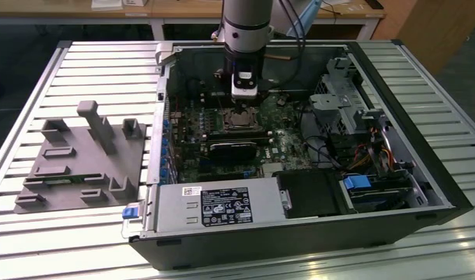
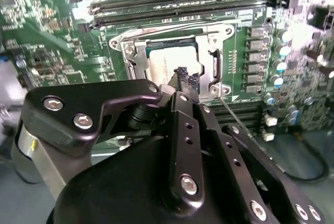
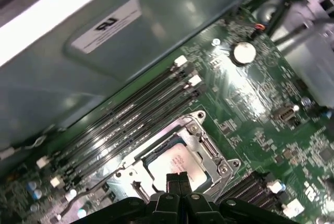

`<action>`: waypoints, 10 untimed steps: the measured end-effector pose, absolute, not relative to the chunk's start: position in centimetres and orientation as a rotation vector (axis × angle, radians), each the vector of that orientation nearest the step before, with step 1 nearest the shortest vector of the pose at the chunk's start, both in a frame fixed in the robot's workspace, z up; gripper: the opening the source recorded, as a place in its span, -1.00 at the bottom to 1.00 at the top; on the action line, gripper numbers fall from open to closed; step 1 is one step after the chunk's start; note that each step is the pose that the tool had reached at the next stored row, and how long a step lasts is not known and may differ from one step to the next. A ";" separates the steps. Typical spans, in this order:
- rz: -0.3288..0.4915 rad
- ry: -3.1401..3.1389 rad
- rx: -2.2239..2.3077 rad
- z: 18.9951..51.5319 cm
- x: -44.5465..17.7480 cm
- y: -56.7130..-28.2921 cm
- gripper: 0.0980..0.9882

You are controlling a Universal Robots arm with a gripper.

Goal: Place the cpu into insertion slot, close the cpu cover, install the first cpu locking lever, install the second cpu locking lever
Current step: 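Close the cpu cover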

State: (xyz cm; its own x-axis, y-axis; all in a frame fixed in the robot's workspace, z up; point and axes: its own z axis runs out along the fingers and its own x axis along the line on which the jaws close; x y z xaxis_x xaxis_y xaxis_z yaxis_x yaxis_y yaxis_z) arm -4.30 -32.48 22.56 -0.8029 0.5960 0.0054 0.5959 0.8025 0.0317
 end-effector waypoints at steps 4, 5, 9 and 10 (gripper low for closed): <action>0.049 3.013 0.875 22.5 -4.3 -32.5 -0.99; 0.049 3.021 0.848 22.5 -4.3 -32.5 -0.99; 0.048 3.051 0.737 22.5 -4.3 -32.5 -0.99; 0.048 3.058 0.710 22.5 -4.3 -32.5 -0.99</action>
State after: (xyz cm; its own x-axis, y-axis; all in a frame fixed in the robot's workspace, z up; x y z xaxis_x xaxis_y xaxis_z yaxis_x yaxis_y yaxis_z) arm -4.30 -32.48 22.47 -0.8978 0.4404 0.0047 0.4403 0.8973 0.0305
